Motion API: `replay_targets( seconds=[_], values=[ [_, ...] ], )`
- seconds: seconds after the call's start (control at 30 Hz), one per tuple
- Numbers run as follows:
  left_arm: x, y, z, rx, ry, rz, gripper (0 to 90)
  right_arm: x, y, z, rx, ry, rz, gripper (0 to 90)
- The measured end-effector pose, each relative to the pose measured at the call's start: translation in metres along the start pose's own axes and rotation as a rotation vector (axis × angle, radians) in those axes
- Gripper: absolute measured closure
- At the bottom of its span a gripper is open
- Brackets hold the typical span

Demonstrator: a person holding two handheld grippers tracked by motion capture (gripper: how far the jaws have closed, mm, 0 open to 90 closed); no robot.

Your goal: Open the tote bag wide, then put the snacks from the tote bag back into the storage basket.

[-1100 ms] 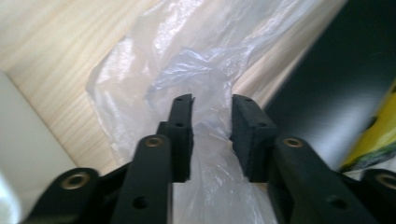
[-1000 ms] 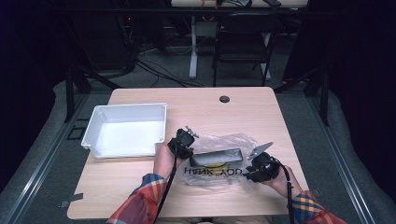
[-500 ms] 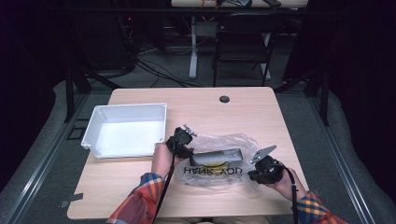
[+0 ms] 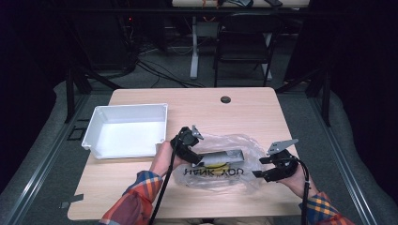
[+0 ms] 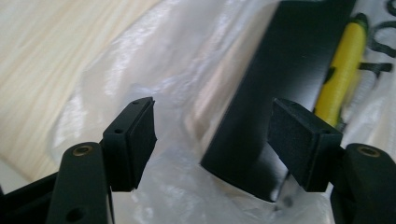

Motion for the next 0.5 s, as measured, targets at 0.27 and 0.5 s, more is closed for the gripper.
replay_targets(
  seconds=[0.27,0.5],
  values=[
    [-0.0018,-0.0066,0.0001,-0.084,0.036,0.023,29.1,-0.0020,-0.0035,0.0032,0.001,0.012,-0.007,37.2],
    [-0.0070,-0.0115,0.0031,-0.141,0.074,0.021,29.7,-0.0022,-0.0035,0.0036,0.003,0.018,-0.014,37.7]
  ],
)
Point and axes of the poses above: each handheld gripper's, and its own axes: x roughly backward along the jaws, z roughly out of its underside, y roughly to its left, the point moved 8 cm from there along -x, roughly forward along the jaws, and after that the axes turned 14 degrees about y, right-handed, at the moved point
